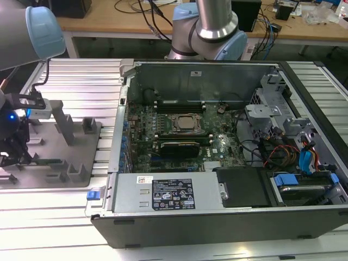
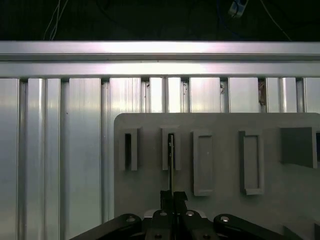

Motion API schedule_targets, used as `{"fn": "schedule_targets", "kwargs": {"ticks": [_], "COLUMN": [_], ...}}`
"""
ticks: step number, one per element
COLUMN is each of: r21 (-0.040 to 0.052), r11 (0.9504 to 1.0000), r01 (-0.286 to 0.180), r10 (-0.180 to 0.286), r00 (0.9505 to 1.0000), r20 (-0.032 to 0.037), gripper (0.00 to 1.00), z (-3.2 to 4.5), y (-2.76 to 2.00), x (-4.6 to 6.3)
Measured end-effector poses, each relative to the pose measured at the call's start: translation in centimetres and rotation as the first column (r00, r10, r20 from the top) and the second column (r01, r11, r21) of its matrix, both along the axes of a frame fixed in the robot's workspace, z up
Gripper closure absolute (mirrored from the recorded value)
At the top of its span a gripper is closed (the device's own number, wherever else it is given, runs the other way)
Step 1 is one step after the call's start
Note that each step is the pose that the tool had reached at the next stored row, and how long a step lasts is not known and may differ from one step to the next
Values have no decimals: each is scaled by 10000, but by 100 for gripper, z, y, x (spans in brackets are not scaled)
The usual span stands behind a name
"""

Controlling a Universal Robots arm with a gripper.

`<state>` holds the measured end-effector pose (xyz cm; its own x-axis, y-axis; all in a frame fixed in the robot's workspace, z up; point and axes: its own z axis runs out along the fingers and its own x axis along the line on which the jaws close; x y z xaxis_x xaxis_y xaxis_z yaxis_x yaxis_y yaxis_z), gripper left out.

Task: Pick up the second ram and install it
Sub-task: 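Pick up the second ram and move it above second insertion slot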

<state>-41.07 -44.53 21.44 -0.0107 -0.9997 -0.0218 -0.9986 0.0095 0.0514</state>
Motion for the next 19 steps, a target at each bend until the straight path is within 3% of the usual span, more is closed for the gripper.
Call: {"fn": "schedule_targets", "kwargs": {"ticks": [9,19], "r21": [1,1], "r11": [10000,10000], "r01": [0,-1], "r10": [0,1], "r00": [10000,10000], "r20": [3,6], "gripper": [91,91], "z": [30,306], "y": [0,1], "x": [1,1]}}
